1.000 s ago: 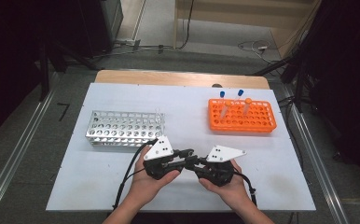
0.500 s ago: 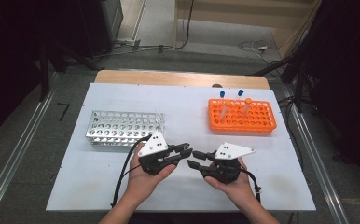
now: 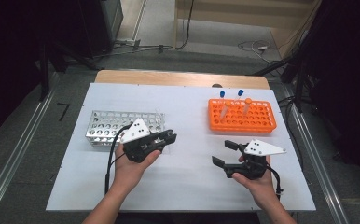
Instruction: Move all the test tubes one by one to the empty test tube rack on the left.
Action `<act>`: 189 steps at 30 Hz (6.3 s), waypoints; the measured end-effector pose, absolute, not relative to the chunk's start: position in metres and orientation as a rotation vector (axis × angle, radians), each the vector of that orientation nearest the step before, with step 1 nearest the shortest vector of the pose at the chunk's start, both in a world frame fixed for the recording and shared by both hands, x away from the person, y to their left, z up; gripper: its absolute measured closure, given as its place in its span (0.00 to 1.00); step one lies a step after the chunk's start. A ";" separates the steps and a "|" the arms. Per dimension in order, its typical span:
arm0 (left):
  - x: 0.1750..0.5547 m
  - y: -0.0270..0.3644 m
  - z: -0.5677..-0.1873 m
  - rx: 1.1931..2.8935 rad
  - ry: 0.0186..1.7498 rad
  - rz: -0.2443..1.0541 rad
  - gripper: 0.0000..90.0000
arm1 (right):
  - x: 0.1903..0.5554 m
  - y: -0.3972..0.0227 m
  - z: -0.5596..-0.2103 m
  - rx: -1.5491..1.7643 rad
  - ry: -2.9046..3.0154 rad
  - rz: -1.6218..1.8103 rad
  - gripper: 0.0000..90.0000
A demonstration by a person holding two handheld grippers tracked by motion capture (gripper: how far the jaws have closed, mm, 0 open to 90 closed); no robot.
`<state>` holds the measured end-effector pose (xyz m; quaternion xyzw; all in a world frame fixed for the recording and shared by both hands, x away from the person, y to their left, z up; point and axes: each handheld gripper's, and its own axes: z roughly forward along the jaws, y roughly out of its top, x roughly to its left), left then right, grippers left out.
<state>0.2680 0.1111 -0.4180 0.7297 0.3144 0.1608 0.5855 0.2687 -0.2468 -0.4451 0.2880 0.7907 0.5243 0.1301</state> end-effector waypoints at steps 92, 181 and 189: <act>0.348 0.153 -0.432 1.634 1.103 0.564 0.57 | 0.277 -0.336 -0.469 1.033 2.213 1.464 0.00; 0.253 0.137 -0.445 1.637 0.906 0.414 0.00 | 0.419 -0.306 -0.450 1.331 1.845 1.213 0.81; 0.253 0.135 -0.444 1.644 0.901 0.417 0.00 | 0.396 -0.302 -0.439 1.277 1.887 1.273 0.81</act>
